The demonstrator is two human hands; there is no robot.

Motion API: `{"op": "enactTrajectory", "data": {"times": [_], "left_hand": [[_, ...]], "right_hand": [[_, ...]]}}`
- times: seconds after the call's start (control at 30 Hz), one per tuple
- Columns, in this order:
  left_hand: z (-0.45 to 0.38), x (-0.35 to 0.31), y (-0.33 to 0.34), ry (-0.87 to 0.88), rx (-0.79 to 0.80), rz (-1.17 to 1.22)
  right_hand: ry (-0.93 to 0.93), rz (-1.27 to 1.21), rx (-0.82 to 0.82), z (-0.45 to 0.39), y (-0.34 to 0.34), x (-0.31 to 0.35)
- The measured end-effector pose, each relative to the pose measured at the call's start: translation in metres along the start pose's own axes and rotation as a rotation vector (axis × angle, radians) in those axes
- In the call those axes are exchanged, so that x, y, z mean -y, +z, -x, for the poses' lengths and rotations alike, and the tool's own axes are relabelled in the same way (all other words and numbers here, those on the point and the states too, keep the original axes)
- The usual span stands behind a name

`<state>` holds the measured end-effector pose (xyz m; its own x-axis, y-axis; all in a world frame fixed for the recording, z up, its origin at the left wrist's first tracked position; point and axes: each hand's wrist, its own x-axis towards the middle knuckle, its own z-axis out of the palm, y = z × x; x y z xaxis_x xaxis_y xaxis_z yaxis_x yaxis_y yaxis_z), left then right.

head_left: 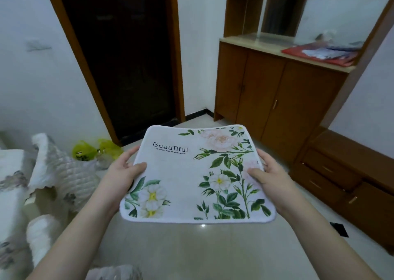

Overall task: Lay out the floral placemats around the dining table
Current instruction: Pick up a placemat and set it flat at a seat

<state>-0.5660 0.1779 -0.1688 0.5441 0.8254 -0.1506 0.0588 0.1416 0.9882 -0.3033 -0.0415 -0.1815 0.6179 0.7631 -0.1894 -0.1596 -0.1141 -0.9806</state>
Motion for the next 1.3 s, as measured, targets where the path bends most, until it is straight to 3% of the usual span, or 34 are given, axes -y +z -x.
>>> {"op": "enactTrajectory", "data": {"times": [0.47,1.3], "left_hand": [[-0.135,-0.055,-0.102,0.082,-0.133,0.093],[-0.300,-0.119,-0.115,0.088,-0.587,0.083]], "right_hand": [[-0.051,0.065,0.163,-0.165,0.111,0.081],[-0.044,0.051,0.600,-0.469,0.216,0.150]]}}
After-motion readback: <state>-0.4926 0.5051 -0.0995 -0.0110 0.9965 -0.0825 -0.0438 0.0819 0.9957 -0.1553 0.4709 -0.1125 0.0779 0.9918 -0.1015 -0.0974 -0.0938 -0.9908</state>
